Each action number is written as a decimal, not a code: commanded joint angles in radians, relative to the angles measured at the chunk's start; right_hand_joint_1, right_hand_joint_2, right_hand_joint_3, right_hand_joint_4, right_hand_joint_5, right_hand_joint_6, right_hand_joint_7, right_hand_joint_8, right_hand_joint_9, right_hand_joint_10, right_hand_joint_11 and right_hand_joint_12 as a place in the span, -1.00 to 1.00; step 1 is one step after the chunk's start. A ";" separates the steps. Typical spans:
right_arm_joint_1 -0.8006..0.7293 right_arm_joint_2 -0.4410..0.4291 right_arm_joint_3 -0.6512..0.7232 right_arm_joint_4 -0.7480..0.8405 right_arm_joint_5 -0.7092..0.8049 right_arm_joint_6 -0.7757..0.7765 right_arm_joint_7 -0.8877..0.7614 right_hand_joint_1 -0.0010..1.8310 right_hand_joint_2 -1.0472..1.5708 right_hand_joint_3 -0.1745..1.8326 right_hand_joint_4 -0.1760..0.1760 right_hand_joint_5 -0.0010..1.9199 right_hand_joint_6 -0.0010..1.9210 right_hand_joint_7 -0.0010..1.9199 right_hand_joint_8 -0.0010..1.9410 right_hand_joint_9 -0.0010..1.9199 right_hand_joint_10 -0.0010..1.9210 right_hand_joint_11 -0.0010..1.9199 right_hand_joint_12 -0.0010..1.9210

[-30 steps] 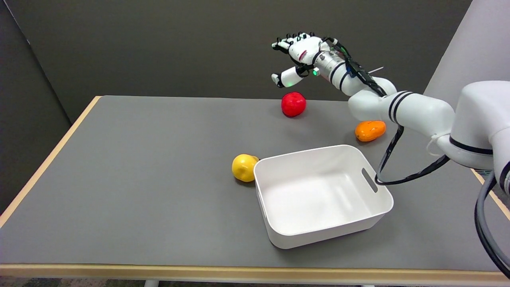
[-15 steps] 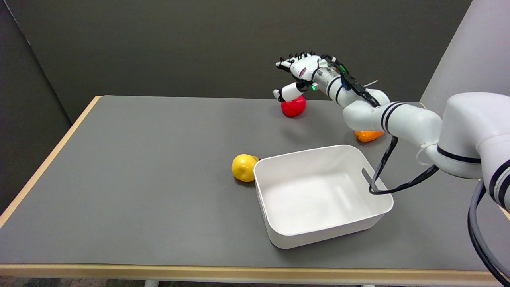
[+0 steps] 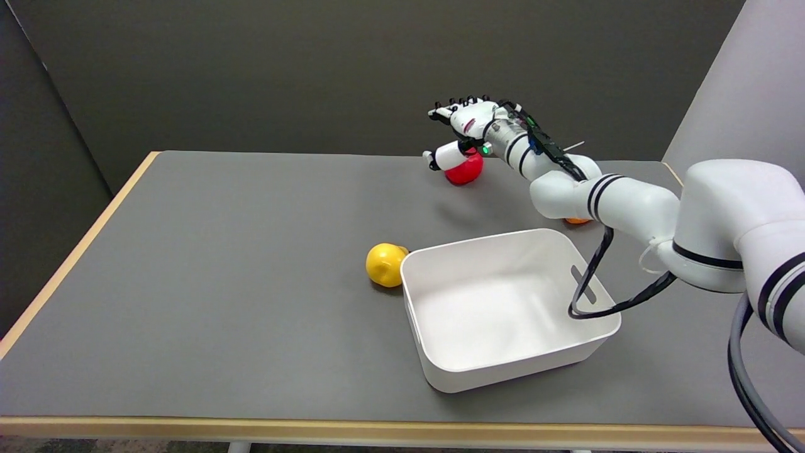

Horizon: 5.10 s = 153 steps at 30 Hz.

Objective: Pick up tomato.

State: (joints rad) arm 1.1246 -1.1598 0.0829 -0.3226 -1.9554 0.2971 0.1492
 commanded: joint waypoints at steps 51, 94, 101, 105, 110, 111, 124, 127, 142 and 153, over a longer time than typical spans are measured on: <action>-0.078 -0.041 0.089 0.075 0.073 -0.033 -0.010 -0.79 0.27 0.13 0.50 -0.96 -0.69 -0.88 -0.74 -0.84 -0.46 -0.94 0.11; -0.123 0.037 0.139 -0.048 0.073 -0.019 -0.021 -0.43 0.33 0.12 0.46 -0.93 -0.69 -0.85 -0.74 -0.83 -0.43 -0.91 0.15; -0.112 0.036 0.139 -0.049 0.069 -0.006 -0.021 -0.33 0.35 0.12 0.42 -0.94 -0.69 -0.83 -0.73 -0.82 -0.42 -0.91 0.16; -0.111 0.043 0.146 -0.063 0.072 -0.003 -0.021 -0.33 0.35 0.12 0.42 -0.93 -0.69 -0.82 -0.72 -0.81 -0.42 -0.91 0.16; -0.088 0.033 0.147 -0.061 0.076 0.048 -0.021 -0.39 0.34 0.12 0.43 -0.93 -0.69 -0.82 -0.72 -0.81 -0.42 -0.90 0.16; -0.082 0.030 0.145 -0.057 0.076 0.050 -0.021 -0.41 0.33 0.12 0.43 -0.93 -0.69 -0.82 -0.72 -0.81 -0.42 -0.90 0.16; -0.060 -0.017 0.091 0.027 0.069 -0.020 -0.021 -0.51 0.31 0.12 0.46 -0.95 -0.70 -0.85 -0.73 -0.82 -0.43 -0.91 0.15; -0.070 -0.017 0.091 0.029 0.072 -0.031 -0.021 -0.51 0.31 0.12 0.46 -0.95 -0.70 -0.86 -0.73 -0.82 -0.43 -0.92 0.14; -0.121 -0.017 0.101 0.018 0.076 -0.051 -0.013 -0.52 0.32 0.12 0.46 -0.96 -0.70 -0.84 -0.72 -0.82 -0.43 -0.92 0.14; -0.113 -0.014 0.126 -0.007 0.076 0.030 -0.010 -0.36 0.35 0.13 0.34 -1.00 -0.89 -0.64 -0.54 -0.75 -0.36 -0.92 0.07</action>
State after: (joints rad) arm 1.0170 -1.1741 0.1921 -0.3067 -1.8813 0.2693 0.1333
